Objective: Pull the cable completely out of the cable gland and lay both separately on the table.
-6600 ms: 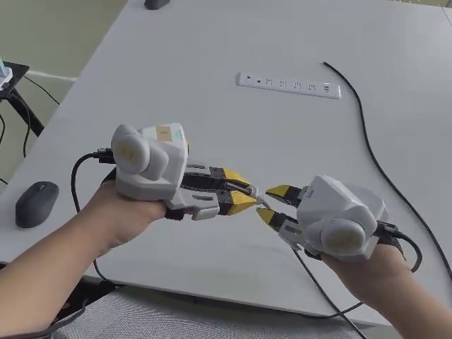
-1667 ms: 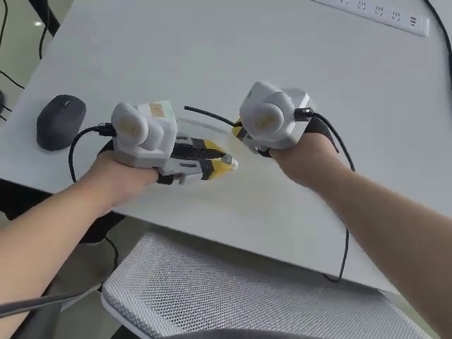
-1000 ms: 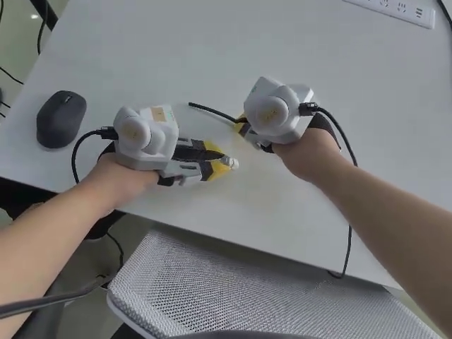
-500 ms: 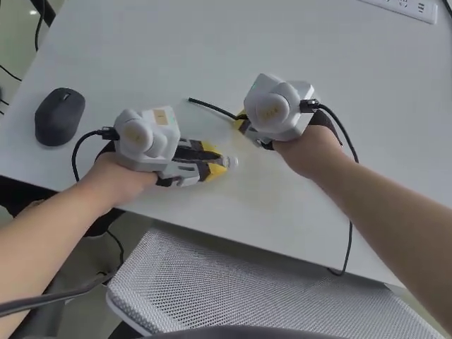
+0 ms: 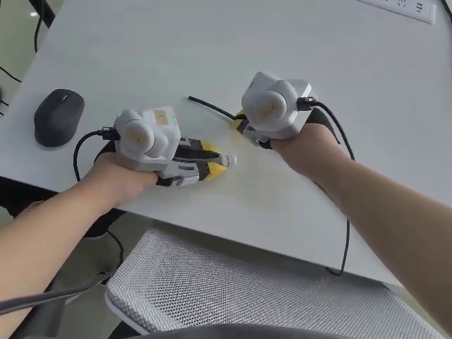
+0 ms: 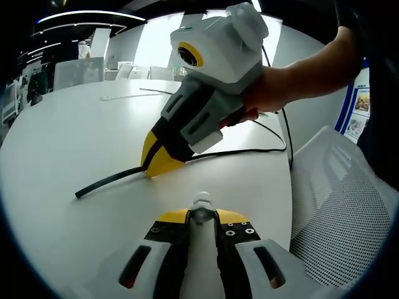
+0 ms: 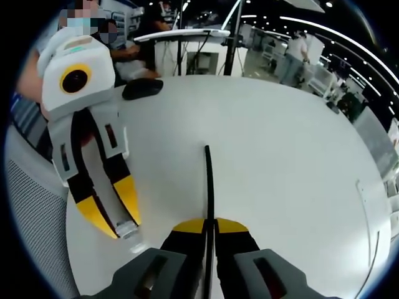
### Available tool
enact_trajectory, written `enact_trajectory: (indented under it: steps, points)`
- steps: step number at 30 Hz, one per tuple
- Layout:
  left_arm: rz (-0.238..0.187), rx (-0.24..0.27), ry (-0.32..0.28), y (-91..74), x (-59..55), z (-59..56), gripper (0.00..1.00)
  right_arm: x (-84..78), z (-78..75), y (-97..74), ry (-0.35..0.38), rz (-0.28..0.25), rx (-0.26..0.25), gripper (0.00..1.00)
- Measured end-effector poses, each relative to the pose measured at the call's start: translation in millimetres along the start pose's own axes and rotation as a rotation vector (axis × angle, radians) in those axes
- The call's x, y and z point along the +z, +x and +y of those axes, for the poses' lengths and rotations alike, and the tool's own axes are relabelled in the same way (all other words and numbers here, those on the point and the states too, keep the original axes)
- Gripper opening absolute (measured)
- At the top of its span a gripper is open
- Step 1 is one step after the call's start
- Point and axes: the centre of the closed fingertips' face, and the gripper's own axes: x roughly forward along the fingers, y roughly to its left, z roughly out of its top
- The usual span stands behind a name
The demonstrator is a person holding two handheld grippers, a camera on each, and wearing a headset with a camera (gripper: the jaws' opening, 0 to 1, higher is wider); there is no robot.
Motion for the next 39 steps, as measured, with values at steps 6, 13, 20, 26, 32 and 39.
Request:
enact_trajectory:
  steps: [6, 13, 20, 26, 32, 39]
  points:
    - [-0.002, 0.005, 0.006, -1.1, 0.6, 0.6, 0.16, 2.3, -6.6, -2.8, 0.013, -0.007, -0.031, 0.11]
    - [0.002, 0.014, 0.001, -3.9, -1.4, 1.0, 0.2, 6.3, -10.7, -11.9, 0.034, -0.032, -0.041, 0.15]
    - [-0.003, 0.031, -0.008, -8.3, 0.9, 0.3, 0.24, 15.2, -15.7, -34.7, 0.035, -0.071, -0.072, 0.18]
    - [-0.004, 0.05, -0.018, -12.8, 5.3, -3.7, 0.29, 16.4, -18.8, -57.9, 0.034, -0.089, -0.109, 0.25]
    - [-0.029, 0.08, -0.045, -21.8, 11.4, -9.5, 0.31, 15.1, -18.7, -87.9, 0.034, -0.116, -0.121, 0.27]
    - [-0.055, 0.111, -0.067, -34.3, 23.1, -19.9, 0.37, 14.9, -14.0, -125.3, 0.073, -0.174, -0.125, 0.32]
